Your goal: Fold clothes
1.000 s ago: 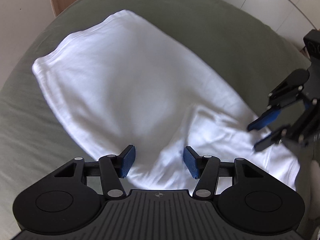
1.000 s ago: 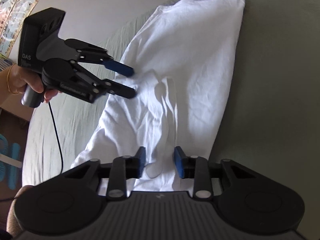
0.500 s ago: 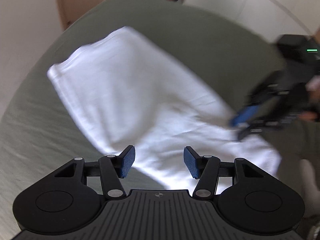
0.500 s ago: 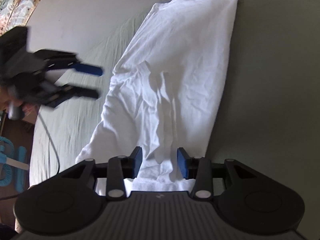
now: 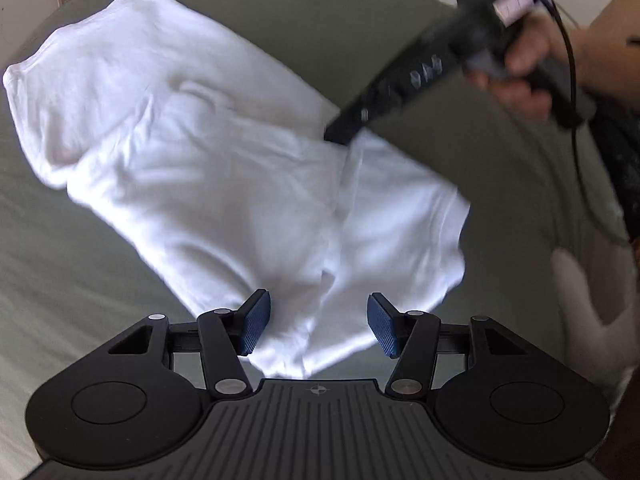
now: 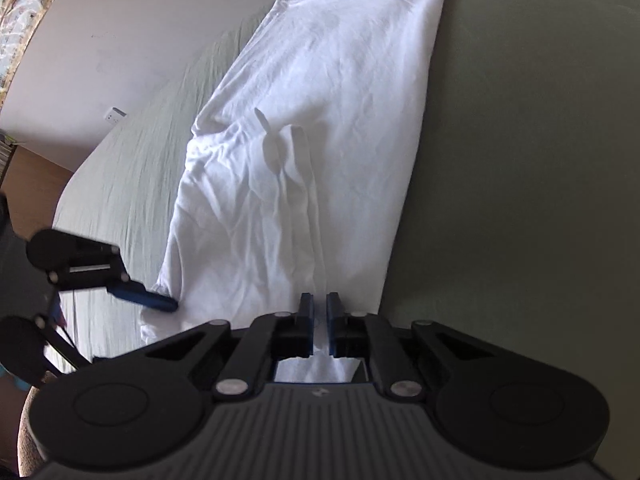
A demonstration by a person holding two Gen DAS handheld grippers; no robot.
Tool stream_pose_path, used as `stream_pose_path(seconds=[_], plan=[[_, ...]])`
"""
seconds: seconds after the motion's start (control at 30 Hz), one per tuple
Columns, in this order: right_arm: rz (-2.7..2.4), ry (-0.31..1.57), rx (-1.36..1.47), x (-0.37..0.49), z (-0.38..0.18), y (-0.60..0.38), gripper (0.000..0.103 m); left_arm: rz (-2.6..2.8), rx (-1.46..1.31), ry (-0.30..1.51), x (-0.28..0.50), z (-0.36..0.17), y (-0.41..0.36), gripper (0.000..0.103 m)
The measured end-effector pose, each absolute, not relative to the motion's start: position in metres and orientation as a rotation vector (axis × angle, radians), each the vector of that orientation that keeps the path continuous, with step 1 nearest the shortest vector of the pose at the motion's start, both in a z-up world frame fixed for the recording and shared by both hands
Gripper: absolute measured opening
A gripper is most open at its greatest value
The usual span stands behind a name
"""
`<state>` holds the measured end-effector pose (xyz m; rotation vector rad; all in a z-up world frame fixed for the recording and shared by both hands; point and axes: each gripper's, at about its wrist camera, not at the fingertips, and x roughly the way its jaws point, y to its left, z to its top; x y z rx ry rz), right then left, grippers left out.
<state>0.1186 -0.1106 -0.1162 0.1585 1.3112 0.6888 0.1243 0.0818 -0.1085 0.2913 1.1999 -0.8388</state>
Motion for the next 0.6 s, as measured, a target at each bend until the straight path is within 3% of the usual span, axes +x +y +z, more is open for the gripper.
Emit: stream_pose_path(seconds=[0.37,0.6], plan=[[0.775,1.239,0.213,0.134,-0.105,-0.092,0.008,-0.825,0.166,1.202,0.131,-0.072,0.095,0.054],[0.778,1.309,0.124,0.126,-0.129,-0.078,0.008,-0.793,0.235,1.243,0.119,-0.101,0.085,0.054]])
